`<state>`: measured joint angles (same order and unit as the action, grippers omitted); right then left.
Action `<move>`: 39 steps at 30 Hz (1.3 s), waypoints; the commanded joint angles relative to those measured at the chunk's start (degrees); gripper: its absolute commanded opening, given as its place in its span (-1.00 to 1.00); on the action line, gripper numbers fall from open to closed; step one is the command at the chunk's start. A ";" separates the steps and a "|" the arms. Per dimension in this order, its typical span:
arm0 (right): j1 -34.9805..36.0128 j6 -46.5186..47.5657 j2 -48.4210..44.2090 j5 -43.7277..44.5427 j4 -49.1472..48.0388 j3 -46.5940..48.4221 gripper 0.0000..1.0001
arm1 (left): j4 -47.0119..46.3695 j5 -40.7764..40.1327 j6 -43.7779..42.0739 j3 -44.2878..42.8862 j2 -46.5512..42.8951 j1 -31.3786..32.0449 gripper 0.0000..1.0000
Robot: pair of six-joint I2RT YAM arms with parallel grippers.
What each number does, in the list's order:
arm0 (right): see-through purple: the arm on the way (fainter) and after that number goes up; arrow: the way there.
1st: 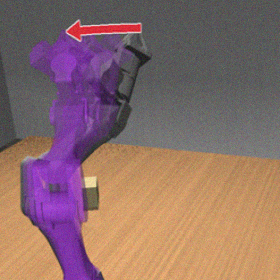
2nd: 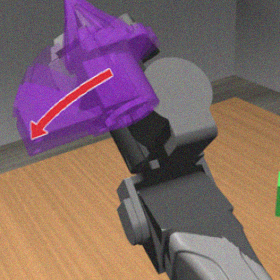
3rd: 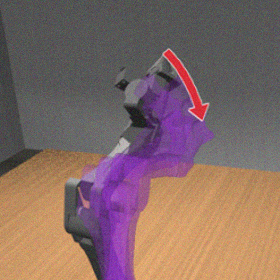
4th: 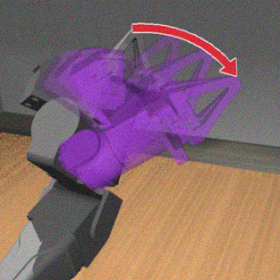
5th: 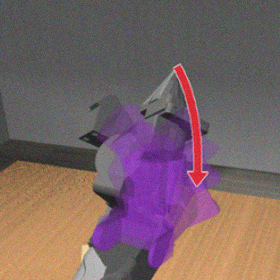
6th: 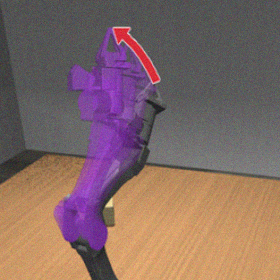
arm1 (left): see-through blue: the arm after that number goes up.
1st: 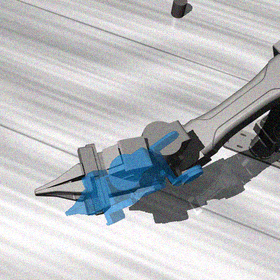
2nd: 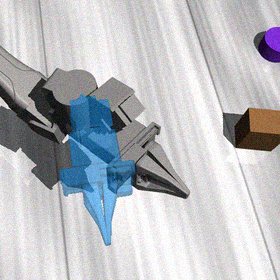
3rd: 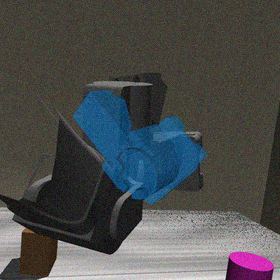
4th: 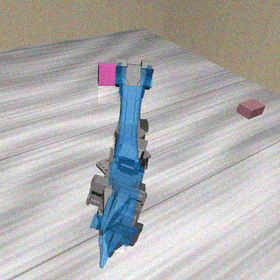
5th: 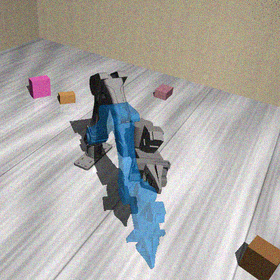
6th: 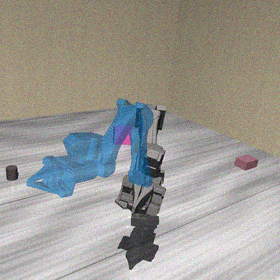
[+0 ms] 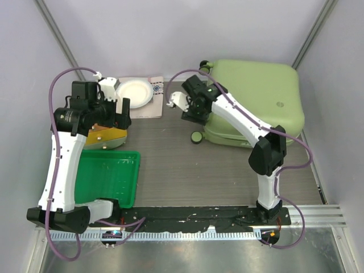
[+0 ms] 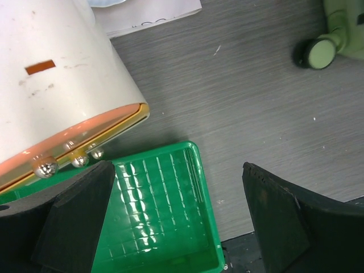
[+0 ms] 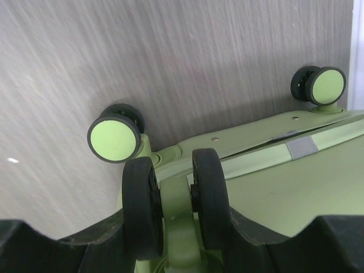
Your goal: Open, take out, and arrange the luggage
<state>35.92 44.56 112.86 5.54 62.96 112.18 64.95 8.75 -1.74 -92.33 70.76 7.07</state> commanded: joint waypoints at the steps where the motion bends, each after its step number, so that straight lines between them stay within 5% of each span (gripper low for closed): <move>1: 8.90 -22.09 -0.54 -12.22 -7.58 7.15 0.08 | -3.68 2.76 3.84 2.24 -2.47 0.14 0.99; 3: 8.90 -25.03 3.31 -12.31 -5.84 19.22 0.67 | -5.53 4.16 6.03 3.47 -2.91 0.14 0.99; 4: 8.64 -26.87 4.38 -12.57 -4.35 24.00 0.78 | -6.40 5.04 6.57 4.87 -3.17 0.14 0.99; 8: 7.59 -28.73 3.00 -14.15 -0.38 36.09 0.79 | -12.11 11.62 8.15 7.87 -3.96 0.14 0.99; 13: 1.71 -34.88 -15.10 -10.21 -12.39 18.63 0.79 | -18.01 19.90 8.51 11.30 -1.26 3.73 0.69; 19: -23.41 -41.13 -23.72 -8.79 -13.21 8.68 0.72 | -18.72 14.98 7.36 12.35 6.75 17.79 0.01; 24: -37.39 -34.11 -27.51 -5.89 -12.34 1.30 0.57 | -21.52 9.54 8.24 13.32 15.27 27.01 -0.43; 32: -62.78 -32.61 -23.66 -20.55 -2.76 -3.89 0.53 | -30.58 6.72 14.04 6.04 28.36 28.00 -0.67; 39: -72.65 -25.14 -16.55 -26.36 3.21 -8.20 0.47 | -41.45 2.14 20.97 -1.61 36.98 20.80 -0.72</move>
<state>-33.19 14.24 93.62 -14.68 61.25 105.78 38.76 14.48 13.61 -88.53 104.64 33.54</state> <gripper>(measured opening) 0.746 0.140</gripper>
